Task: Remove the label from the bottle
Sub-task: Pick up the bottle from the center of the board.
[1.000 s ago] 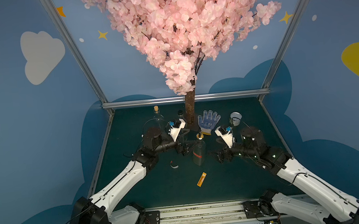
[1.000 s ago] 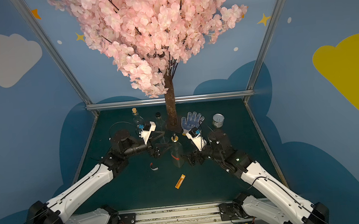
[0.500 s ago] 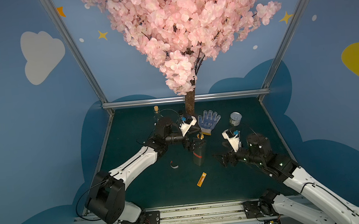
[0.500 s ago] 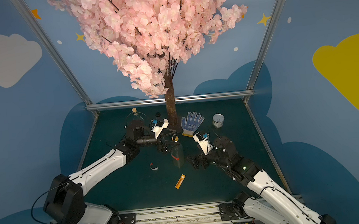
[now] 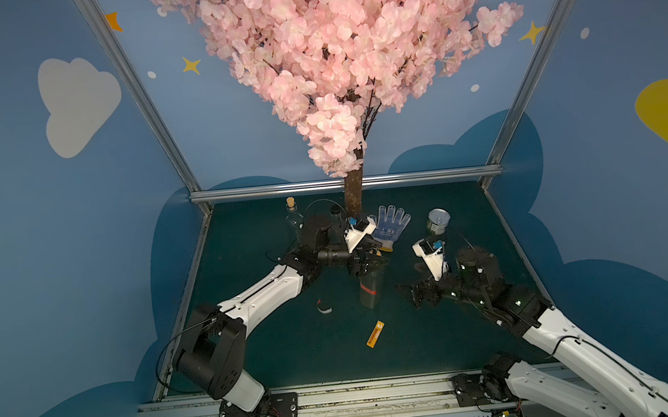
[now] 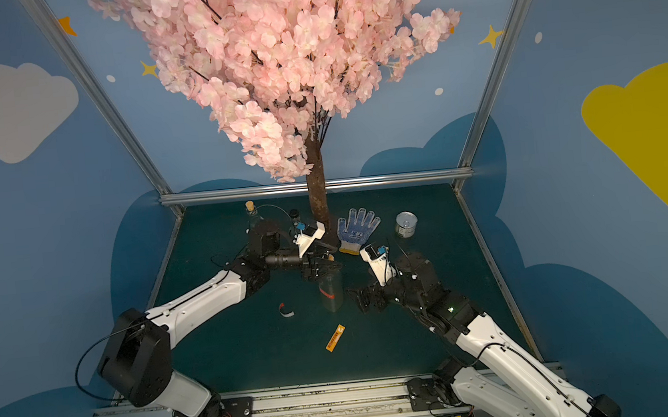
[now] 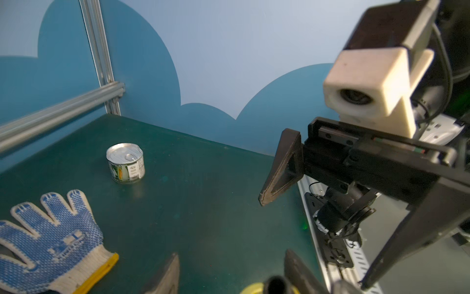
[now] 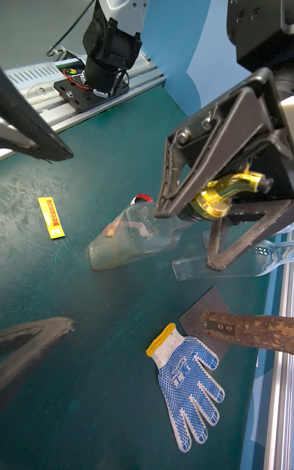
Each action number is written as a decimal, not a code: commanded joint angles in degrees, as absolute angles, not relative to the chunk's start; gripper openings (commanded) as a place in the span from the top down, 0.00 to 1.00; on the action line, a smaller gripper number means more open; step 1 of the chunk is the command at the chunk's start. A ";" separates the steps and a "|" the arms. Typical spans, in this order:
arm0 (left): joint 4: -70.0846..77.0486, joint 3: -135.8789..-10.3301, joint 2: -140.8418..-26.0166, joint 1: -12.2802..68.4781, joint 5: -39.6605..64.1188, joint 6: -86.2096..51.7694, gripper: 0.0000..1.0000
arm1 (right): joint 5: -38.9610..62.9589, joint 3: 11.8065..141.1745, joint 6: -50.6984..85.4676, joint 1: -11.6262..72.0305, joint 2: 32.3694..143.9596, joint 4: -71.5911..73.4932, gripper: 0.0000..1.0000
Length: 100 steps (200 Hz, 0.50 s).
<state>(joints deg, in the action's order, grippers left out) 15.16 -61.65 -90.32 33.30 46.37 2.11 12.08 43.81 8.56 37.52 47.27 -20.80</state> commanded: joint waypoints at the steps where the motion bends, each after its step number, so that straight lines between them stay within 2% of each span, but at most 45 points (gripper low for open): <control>1: 15.18 -61.86 -89.74 33.57 46.14 2.42 0.51 | 12.96 43.17 8.81 37.22 47.67 -19.05 0.05; 26: 15.56 -61.77 -89.41 34.13 45.31 1.76 0.65 | 13.36 42.89 8.89 37.10 48.29 -18.22 0.05; 66: 15.05 -62.07 -88.65 37.27 40.68 -0.11 0.97 | 13.50 42.69 8.78 37.09 49.93 -16.67 0.05; 100: 15.15 -61.96 -85.21 39.36 30.72 -5.09 0.98 | 15.54 42.27 8.19 37.10 51.50 -14.58 0.05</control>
